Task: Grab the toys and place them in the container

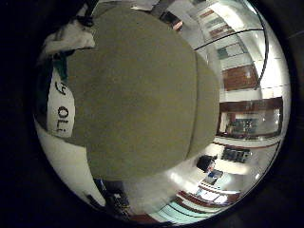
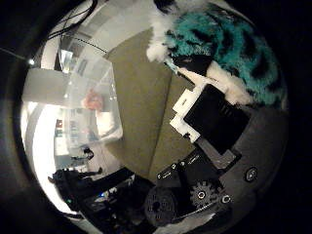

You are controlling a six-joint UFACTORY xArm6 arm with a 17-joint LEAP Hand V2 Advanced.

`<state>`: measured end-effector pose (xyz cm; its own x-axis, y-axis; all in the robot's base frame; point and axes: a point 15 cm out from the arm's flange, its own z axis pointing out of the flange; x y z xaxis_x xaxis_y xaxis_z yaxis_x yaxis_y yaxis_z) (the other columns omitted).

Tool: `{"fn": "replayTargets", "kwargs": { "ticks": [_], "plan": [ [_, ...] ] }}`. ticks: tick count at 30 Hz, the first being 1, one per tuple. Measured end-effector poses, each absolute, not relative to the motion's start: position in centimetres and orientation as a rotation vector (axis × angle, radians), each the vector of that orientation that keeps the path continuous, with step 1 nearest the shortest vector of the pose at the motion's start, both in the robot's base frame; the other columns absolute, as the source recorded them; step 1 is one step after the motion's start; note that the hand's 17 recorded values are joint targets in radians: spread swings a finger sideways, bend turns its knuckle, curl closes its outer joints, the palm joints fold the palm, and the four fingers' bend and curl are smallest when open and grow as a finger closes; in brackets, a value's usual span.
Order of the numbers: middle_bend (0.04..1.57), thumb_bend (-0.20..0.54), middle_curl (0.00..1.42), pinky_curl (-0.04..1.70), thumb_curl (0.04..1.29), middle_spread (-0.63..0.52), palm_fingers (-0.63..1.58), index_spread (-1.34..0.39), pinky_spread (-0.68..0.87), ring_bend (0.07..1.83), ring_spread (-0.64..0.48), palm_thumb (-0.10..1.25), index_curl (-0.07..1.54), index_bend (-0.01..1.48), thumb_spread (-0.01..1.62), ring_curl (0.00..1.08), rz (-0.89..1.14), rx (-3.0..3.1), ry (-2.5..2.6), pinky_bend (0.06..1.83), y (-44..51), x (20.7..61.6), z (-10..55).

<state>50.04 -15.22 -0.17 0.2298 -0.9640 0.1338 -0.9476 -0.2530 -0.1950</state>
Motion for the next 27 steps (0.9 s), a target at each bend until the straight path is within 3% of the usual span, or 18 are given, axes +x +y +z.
{"fn": "replayTargets", "kwargs": {
  "ticks": [12,27],
  "plan": [
    [1.26,-0.014,0.86,0.62,0.63,-0.17,1.10,-0.26,-0.17,1.31,-0.26,1.07,0.90,1.07,0.99,0.84,-0.269,-2.512,1.638,1.53,-1.9,46.4,17.5],
    [1.27,-0.015,0.85,0.71,0.67,-0.17,1.10,-0.26,-0.18,1.30,-0.26,1.09,0.89,1.08,0.97,0.87,-0.142,-2.601,1.280,1.49,21.8,40.6,20.8]
  ]
}}
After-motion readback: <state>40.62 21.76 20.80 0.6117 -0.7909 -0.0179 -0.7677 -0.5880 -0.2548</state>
